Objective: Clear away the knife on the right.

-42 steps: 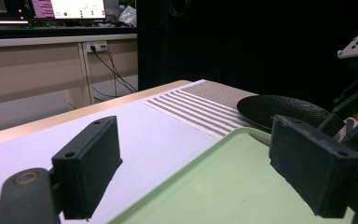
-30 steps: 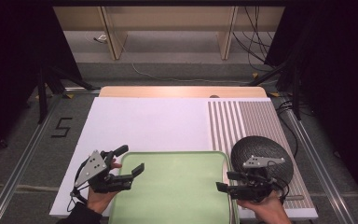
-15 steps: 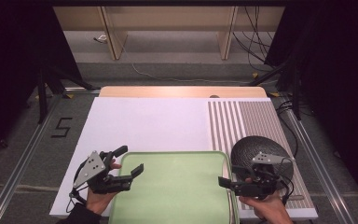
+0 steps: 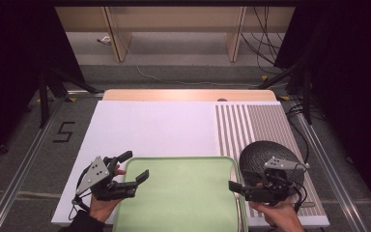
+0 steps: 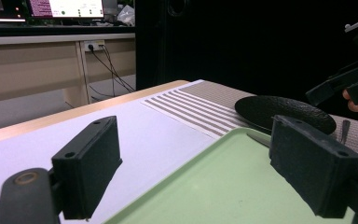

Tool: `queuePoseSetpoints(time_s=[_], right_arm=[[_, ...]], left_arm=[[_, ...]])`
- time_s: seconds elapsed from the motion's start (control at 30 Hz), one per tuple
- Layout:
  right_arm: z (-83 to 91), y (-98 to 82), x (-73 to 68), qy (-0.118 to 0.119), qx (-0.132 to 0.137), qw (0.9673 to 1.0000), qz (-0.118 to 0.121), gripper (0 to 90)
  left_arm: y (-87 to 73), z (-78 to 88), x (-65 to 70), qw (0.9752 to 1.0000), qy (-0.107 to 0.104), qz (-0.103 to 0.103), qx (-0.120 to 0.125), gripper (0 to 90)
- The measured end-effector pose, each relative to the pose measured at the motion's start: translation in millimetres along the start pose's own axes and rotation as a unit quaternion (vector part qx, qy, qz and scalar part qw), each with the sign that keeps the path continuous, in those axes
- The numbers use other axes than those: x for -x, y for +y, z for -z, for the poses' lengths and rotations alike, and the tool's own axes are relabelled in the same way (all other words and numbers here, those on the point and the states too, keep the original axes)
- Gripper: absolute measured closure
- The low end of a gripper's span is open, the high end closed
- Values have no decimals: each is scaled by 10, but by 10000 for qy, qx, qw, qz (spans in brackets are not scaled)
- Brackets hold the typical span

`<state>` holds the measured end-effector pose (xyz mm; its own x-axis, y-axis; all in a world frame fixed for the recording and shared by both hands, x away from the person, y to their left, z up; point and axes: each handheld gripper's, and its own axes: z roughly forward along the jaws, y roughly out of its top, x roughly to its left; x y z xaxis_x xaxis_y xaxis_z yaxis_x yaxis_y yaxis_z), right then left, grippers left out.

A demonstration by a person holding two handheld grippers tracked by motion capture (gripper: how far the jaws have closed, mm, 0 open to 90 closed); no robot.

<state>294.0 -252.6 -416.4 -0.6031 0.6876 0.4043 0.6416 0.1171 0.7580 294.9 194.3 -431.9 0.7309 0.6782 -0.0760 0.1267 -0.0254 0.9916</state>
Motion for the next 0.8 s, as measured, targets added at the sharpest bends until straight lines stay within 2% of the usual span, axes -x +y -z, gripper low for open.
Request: queuePoseSetpoints(time_s=[0.3, 0.53, 0.8], right_arm=[[40, 10, 14, -147, 67, 9999, 56, 174], [182, -3, 59, -401, 184, 9990, 63, 174], [349, -81, 149, -660, 245, 9975, -59, 174]], left_arm=[[-3, -18, 2, 10000, -19, -13, -32, 162], [1, -1, 6, 10000, -14, -18, -5, 162], [1, -9, 3, 10000, -15, -8, -13, 162]])
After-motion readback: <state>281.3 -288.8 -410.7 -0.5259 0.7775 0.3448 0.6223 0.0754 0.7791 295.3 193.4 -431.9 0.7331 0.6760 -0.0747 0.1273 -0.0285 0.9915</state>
